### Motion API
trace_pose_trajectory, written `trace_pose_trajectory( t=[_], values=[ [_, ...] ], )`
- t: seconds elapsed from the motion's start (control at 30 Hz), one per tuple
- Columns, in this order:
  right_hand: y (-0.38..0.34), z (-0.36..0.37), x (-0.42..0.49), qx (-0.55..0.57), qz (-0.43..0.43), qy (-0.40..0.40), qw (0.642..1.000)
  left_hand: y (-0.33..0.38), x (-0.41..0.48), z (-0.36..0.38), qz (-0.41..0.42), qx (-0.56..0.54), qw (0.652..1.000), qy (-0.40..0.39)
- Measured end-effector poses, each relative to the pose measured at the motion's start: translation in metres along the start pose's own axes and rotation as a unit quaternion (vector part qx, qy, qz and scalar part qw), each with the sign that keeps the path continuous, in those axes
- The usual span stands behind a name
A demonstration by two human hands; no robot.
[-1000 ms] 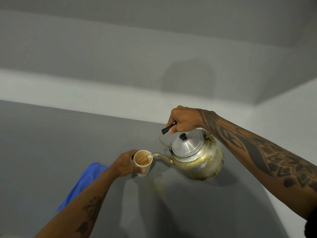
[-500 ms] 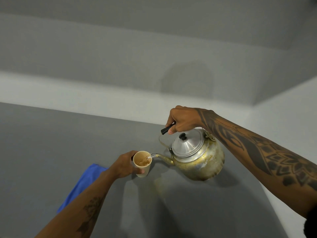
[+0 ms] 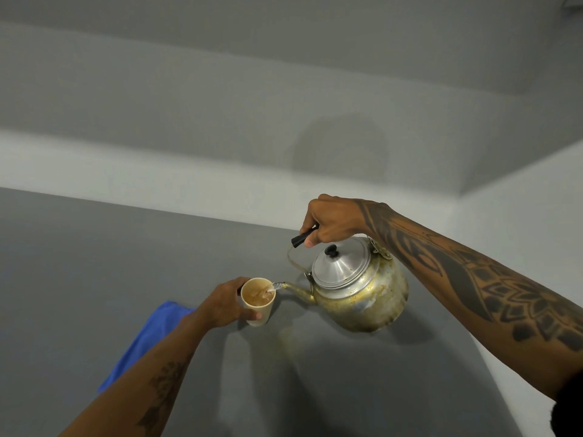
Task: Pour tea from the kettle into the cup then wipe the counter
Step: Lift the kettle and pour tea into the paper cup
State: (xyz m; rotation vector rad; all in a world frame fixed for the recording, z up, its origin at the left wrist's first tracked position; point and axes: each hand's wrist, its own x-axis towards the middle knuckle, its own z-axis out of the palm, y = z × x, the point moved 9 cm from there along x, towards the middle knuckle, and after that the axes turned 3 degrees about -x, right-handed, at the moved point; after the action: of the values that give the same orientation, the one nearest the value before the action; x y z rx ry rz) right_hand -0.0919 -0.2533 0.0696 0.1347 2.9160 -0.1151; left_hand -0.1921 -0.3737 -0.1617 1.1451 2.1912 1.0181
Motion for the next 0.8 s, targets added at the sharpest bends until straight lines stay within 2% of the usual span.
trace_pose_trajectory(
  t=[0.23, 0.53, 0.7, 0.8],
  values=[
    [0.007, 0.004, 0.003, 0.023, -0.005, 0.002, 1.000, 0.001, -0.002, -0.001, -0.002, -0.008, 1.000, 0.000],
    [0.041, 0.027, -0.001, 0.109, 0.010, 0.012, 0.994, 0.006, -0.007, -0.003, -0.029, -0.013, 0.999, -0.007],
    [0.062, 0.034, -0.011, 0.143, 0.034, 0.025, 0.989, 0.026, -0.003, -0.018, -0.080, 0.063, 0.991, -0.086],
    [0.078, 0.031, -0.018, 0.152, 0.062, 0.039, 0.986, 0.074, 0.012, -0.050, -0.055, 0.099, 0.990, -0.079]
  ],
)
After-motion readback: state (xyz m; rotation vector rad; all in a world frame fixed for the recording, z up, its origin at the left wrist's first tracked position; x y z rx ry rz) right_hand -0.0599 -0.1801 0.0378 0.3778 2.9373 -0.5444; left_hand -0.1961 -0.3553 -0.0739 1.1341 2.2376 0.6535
